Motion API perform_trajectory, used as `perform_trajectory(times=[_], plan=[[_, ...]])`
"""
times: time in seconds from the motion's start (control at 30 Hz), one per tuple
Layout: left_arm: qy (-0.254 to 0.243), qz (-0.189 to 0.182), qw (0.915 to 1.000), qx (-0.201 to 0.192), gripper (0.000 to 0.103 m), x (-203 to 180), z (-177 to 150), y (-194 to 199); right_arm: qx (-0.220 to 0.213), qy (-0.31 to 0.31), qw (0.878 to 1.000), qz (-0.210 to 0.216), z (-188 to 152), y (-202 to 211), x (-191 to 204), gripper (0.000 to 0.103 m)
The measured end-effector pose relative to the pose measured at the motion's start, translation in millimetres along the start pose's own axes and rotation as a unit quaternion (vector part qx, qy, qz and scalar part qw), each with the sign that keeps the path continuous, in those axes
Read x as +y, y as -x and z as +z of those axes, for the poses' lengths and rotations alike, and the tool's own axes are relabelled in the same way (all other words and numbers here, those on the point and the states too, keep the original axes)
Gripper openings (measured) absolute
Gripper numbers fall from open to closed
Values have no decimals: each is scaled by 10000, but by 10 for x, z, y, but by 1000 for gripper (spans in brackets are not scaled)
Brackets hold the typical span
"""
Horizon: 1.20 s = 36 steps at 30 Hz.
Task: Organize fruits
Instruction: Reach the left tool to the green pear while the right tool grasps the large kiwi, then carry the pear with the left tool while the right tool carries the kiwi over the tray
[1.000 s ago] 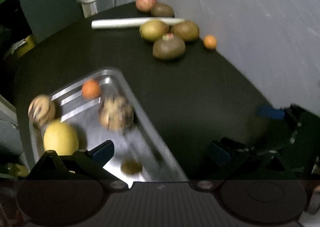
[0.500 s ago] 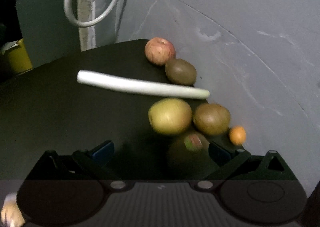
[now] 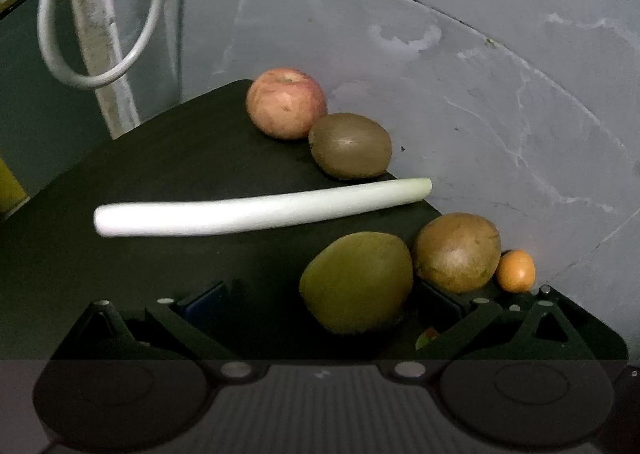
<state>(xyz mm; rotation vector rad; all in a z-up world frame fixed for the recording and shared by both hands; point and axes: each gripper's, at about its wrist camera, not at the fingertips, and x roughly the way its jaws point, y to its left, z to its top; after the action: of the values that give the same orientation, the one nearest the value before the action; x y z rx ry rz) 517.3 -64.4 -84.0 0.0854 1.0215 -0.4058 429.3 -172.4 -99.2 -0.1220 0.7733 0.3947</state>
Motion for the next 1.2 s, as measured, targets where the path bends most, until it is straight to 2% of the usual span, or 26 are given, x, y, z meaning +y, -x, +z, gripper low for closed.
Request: perform_trajectory(times=[0.13,0.23,0.27,0.33,0.5,0.6,0.93,1.2], plan=[[-241,-46,9997,15,94,-50,29,-60,-104,25,9999,-116,-4,20,-16,75],[-335,-117,9994,11,89,-59,35,-79,-152,65,9998,-64,-27,52,-25,70],[-340,-145,9993,19,88,-57,38,-94,-162,78,9998,-71,-27,60,-17,70],[-411,-226,9989,82,78,-72,34,-135,-187,16,9998,-59,-62,93,-31,70],[-792,-384,9961,22,70,-151,6,-179,-215,-46,9998,-38,-79,104,-28,69],[-832,-305,9961,-32,65,-187,-10,-174,-226,-107,9997,-37,-134,164,-53,69],[-424,-96,9990,-51,64,-282,-284,-3,-386,-378,9985,-20,-393,429,-61,69],[139,-416,9990,-45,63,-291,-674,292,-481,-668,9966,30,-711,797,10,68]])
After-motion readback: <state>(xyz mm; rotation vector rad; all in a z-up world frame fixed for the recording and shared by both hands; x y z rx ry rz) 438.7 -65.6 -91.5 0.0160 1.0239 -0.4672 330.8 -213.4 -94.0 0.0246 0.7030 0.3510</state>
